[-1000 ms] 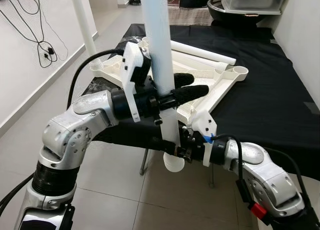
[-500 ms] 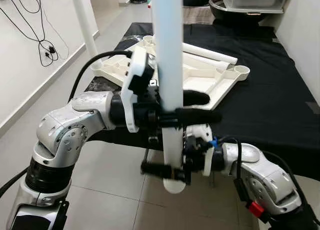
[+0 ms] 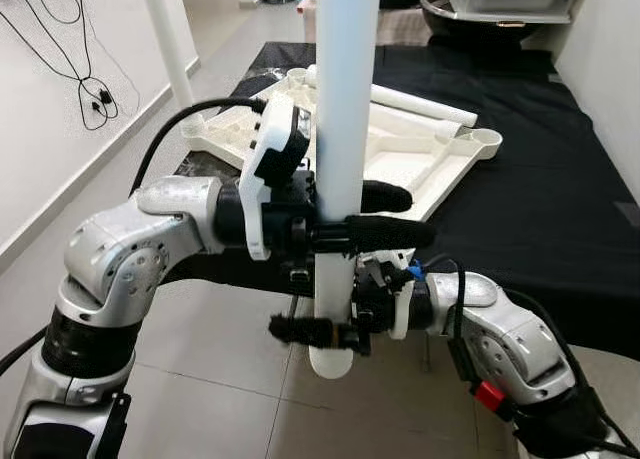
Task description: Building children table
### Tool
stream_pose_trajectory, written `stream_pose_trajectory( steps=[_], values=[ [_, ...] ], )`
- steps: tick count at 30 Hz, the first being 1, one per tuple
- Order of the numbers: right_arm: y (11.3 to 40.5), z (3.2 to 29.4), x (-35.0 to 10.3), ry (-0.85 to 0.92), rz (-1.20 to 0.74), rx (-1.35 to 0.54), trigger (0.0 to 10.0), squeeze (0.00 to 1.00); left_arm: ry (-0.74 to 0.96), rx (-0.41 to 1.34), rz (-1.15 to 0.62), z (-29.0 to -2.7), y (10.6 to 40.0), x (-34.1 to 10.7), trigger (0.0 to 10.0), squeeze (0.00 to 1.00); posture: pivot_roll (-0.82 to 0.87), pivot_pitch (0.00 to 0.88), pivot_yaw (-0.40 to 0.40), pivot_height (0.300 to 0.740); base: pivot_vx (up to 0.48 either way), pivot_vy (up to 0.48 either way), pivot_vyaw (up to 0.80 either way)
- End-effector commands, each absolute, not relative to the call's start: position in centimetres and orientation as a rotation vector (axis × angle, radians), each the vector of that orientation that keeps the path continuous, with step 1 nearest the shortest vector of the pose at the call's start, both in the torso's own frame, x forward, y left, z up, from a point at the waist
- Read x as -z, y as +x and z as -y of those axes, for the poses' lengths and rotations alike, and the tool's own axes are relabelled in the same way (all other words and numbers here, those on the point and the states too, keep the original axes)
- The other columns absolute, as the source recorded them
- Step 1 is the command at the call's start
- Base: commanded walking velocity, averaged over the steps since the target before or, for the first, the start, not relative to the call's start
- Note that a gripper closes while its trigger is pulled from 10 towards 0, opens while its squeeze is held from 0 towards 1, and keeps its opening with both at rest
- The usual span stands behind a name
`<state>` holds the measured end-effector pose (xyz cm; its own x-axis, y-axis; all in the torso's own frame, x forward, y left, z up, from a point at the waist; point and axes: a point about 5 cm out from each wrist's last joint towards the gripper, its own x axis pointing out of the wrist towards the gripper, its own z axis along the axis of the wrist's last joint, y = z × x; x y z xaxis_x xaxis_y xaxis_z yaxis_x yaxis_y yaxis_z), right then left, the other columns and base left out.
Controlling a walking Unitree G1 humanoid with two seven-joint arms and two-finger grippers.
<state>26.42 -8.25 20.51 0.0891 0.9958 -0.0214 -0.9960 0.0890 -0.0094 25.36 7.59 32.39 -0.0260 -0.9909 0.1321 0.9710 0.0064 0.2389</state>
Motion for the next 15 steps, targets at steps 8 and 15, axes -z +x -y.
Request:
stream_pose_trajectory(
  steps=[8, 15],
  values=[
    [25.36, 5.62, -20.68, 0.032, 0.049, -1.6, 0.0, 0.0, 0.073, 1.653, 0.393, -6.25, 24.5, -33.62, 0.0, 0.0, -0.02, 0.124, 0.038, 0.74, 0.0, 0.0, 0.0],
    [25.43, 5.49, -20.72, 0.035, 0.06, -1.602, 0.0, 0.0, 0.077, 1.647, 0.406, -6.26, 24.73, -33.97, 0.0, 0.0, -0.01, 0.125, 0.04, 0.74, 0.0, 0.0, 0.0]
  ],
)
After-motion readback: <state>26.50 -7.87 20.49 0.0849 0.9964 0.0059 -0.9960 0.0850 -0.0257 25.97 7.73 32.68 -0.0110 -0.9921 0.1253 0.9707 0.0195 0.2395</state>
